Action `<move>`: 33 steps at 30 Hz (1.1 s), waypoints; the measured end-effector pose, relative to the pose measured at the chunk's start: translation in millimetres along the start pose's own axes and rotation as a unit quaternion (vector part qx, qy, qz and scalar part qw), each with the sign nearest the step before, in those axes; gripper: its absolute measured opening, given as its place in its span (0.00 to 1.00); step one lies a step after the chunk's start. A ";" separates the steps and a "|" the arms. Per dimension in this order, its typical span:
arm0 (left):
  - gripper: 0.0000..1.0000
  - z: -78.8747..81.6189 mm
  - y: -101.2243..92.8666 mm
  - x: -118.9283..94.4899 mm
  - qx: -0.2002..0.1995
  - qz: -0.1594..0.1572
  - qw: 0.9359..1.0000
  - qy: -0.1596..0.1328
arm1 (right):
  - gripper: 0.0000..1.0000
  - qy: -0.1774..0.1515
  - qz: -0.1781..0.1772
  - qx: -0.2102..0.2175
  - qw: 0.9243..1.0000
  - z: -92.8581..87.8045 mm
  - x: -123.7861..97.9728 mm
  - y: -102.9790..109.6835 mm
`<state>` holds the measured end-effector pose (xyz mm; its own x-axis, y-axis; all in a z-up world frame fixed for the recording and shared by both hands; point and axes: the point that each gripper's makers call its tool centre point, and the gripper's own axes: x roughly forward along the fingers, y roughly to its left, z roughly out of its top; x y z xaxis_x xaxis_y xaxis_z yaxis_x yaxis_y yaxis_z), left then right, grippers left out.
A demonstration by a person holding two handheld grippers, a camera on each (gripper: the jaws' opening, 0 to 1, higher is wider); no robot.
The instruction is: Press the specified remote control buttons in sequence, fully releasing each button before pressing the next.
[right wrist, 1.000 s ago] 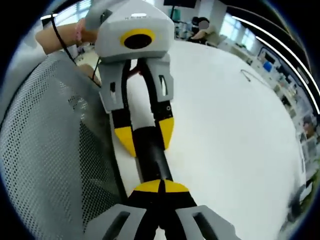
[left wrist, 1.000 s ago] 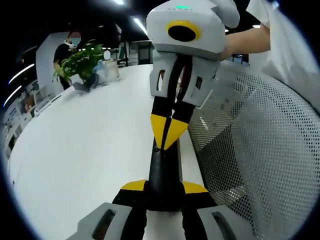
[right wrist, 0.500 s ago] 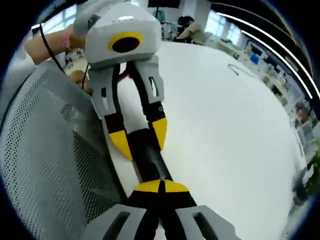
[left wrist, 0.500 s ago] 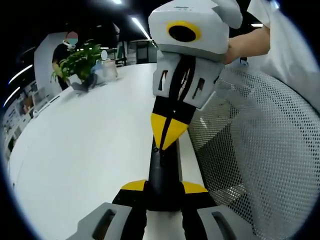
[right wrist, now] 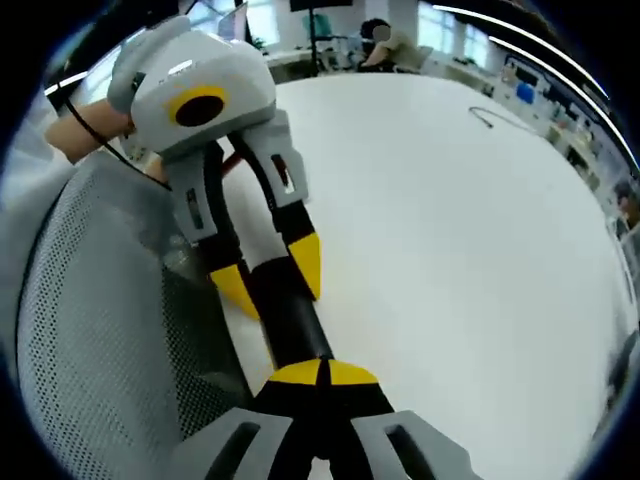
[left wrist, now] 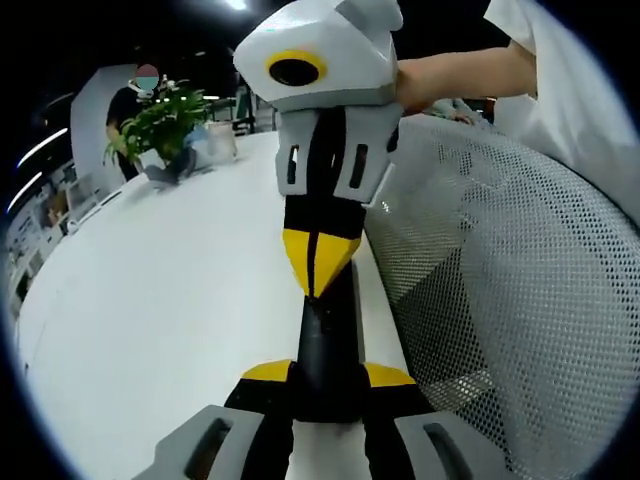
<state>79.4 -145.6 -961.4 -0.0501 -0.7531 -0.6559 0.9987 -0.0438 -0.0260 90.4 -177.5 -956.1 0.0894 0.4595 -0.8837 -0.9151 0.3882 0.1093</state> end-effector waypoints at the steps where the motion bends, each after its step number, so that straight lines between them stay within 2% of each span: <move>1: 0.24 -0.2 0.1 0.0 0.001 0.000 1.000 0.001 | 0.00 0.004 0.006 -0.002 1.000 0.3 0.4 0.5; 7: 0.24 -0.2 0.0 -0.1 0.003 -0.003 1.000 0.003 | 0.00 0.041 0.036 -0.002 0.999 1.0 2.9 -0.8; 12: 0.24 -0.2 0.1 -0.2 0.003 -0.003 1.000 0.003 | 0.00 0.064 0.056 0.025 0.996 2.4 5.0 -2.8; 17: 0.24 0.1 0.0 -0.1 0.004 -0.004 1.000 0.007 | 0.00 0.083 0.056 0.033 0.994 2.2 6.1 -2.3; 22: 0.24 0.0 0.0 0.1 0.003 -0.003 1.000 0.008 | 0.00 0.094 0.035 0.032 0.994 1.6 6.8 -1.7; 26: 0.24 0.0 -0.2 0.1 0.003 -0.002 1.000 0.007 | 0.00 0.082 0.017 0.031 0.996 0.2 5.7 -1.4; 32: 0.24 -0.1 -0.3 -0.2 -0.002 0.001 1.000 0.001 | 0.00 0.007 0.004 0.001 1.000 2.0 2.8 -0.5; 33: 0.24 -0.1 -0.3 -0.2 -0.003 0.002 1.000 0.000 | 0.00 0.006 0.002 0.004 1.000 0.1 1.7 0.7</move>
<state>79.1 -145.4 -961.4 -0.0461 -0.7535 -0.6558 0.9989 -0.0369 -0.0279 90.0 -176.3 -957.5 0.0811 0.4513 -0.8887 -0.9125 0.3923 0.1159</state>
